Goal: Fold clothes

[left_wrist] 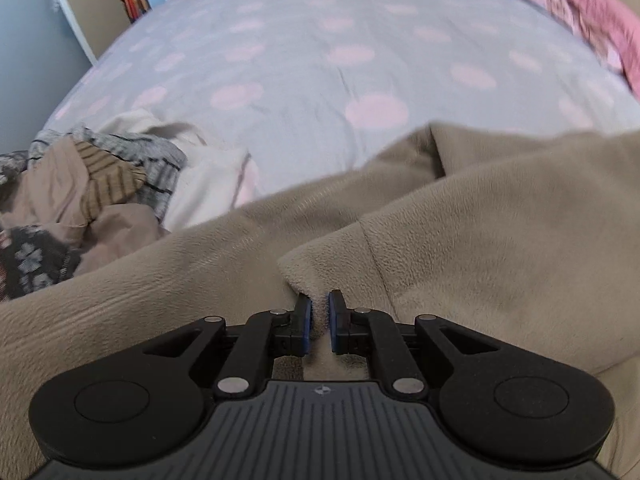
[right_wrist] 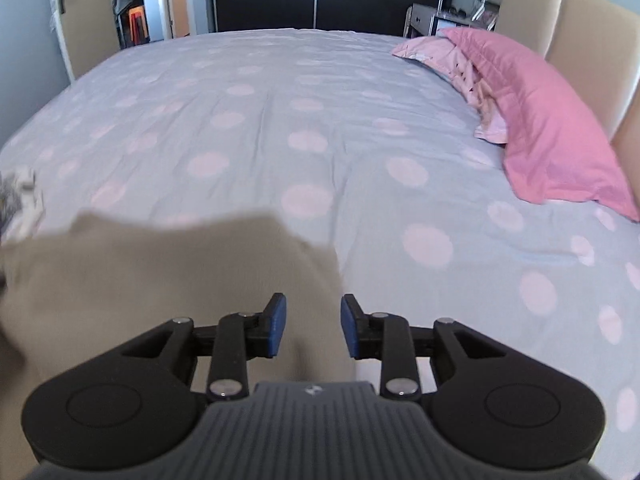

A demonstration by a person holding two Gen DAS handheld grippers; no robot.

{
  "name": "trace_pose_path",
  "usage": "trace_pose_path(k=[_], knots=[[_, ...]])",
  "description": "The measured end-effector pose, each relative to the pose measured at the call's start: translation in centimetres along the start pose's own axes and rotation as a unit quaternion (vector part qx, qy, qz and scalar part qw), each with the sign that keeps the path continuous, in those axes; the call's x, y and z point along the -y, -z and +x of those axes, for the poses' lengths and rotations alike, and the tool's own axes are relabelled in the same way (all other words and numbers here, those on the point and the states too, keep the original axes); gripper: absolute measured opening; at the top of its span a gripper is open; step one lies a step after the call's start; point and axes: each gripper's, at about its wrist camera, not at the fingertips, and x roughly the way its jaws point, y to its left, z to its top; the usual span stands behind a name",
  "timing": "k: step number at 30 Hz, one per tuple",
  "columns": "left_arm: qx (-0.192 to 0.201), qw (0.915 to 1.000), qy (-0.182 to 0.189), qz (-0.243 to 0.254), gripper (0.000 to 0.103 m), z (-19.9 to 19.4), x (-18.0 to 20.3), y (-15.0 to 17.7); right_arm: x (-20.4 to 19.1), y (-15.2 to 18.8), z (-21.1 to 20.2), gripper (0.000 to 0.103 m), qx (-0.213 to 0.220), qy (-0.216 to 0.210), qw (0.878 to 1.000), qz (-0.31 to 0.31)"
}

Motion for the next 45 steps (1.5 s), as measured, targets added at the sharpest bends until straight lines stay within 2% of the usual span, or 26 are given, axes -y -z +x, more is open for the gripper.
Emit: trace_pose_path(k=[4, 7, 10, 12, 14, 16, 21, 22, 23, 24, 27, 28, 29, 31, 32, 35, 37, 38, 40, 41, 43, 45], knots=[[-0.033, 0.9988, -0.012, 0.032, 0.007, 1.1, 0.9, -0.8, -0.4, -5.5, 4.2, 0.042, -0.032, -0.013, 0.999, 0.016], [-0.063, 0.9961, -0.017, 0.06, 0.007, 1.8, 1.6, -1.7, -2.1, -8.6, 8.0, 0.046, -0.087, -0.014, 0.996, -0.014], [-0.088, 0.9929, -0.012, 0.078, 0.007, 2.4, 1.7, -2.5, -3.3, -10.1, 12.0, 0.05, -0.152, -0.01, 0.988, -0.038], [-0.096, 0.9919, -0.005, 0.084, 0.007, 2.6, 1.6, -2.6, -3.8, -9.8, 14.4, 0.054, -0.208, -0.028, 0.977, -0.041], [-0.095, 0.9918, 0.003, 0.084, 0.007, 2.6, 1.4, -2.5, -4.2, -9.0, 16.1, 0.054, -0.253, -0.011, 0.965, -0.068], [-0.091, 0.9924, 0.011, 0.083, 0.007, 2.6, 1.1, -2.2, -4.4, -8.1, 16.5, 0.055, -0.275, -0.007, 0.955, -0.106], [-0.078, 0.9933, 0.018, 0.083, 0.007, 2.4, 0.9, -1.8, -3.5, -6.1, 16.1, 0.056, -0.322, -0.025, 0.936, -0.14], [-0.077, 0.9935, 0.02, 0.082, 0.007, 2.4, 0.9, -1.8, -3.5, -5.8, 15.9, 0.046, -0.322, -0.025, 0.934, -0.15], [-0.077, 0.9936, 0.021, 0.08, 0.007, 2.5, 0.8, -1.7, -3.6, -5.6, 15.8, 0.028, -0.319, -0.025, 0.935, -0.156], [-0.077, 0.9937, 0.022, 0.079, 0.007, 2.5, 0.7, -1.7, -3.7, -5.7, 15.6, 0.024, -0.314, -0.024, 0.936, -0.156], [-0.076, 0.9939, 0.028, 0.074, 0.007, 2.5, 0.5, -1.8, -3.2, -6.9, 15.4, 0.022, -0.291, 0.001, 0.943, -0.16], [-0.076, 0.994, 0.03, 0.072, 0.007, 2.5, 0.4, -1.8, -2.6, -7.3, 15.5, 0.022, -0.29, 0.022, 0.944, -0.158], [-0.076, 0.9941, 0.032, 0.07, 0.007, 2.6, 0.3, -1.8, -2.1, -7.7, 15.7, 0.014, -0.288, 0.042, 0.944, -0.155], [-0.076, 0.9944, 0.037, 0.064, 0.007, 2.6, 0.1, -1.8, -0.2, -8.1, 16.1, 0.015, -0.292, 0.097, 0.939, -0.156], [-0.076, 0.9945, 0.039, 0.061, 0.007, 2.7, 0.0, -1.8, 1.1, -8.2, 16.3, 0.016, -0.297, 0.109, 0.937, -0.144], [-0.076, 0.9945, 0.041, 0.059, 0.007, 2.7, 0.0, -1.8, 4.3, -8.3, 16.1, 0.016, -0.295, 0.084, 0.949, -0.079], [-0.077, 0.9945, 0.04, 0.058, 0.007, 2.7, 0.0, -1.9, 4.8, -8.8, 15.7, 0.016, -0.258, 0.085, 0.96, -0.064], [-0.078, 0.9945, 0.04, 0.058, 0.007, 2.7, 0.0, -1.9, 4.8, -9.2, 15.4, 0.003, -0.229, 0.1, 0.966, -0.059], [-0.077, 0.9946, 0.04, 0.056, 0.007, 2.6, 0.0, -2.0, 4.6, -9.8, 15.4, 0.001, -0.18, 0.187, 0.963, -0.078], [-0.077, 0.9948, 0.04, 0.054, 0.007, 2.6, 0.0, -2.0, 5.1, -9.9, 15.2, 0.005, -0.173, 0.186, 0.965, -0.07], [-0.074, 0.9952, 0.04, 0.051, 0.007, 2.6, -0.1, -1.9, 6.3, -9.7, 14.5, 0.005, -0.17, 0.136, 0.976, -0.024], [-0.069, 0.9956, 0.04, 0.048, 0.007, 2.4, -0.2, -1.9, 6.5, -8.9, 13.3, 0.006, -0.15, 0.109, 0.983, 0.001]])
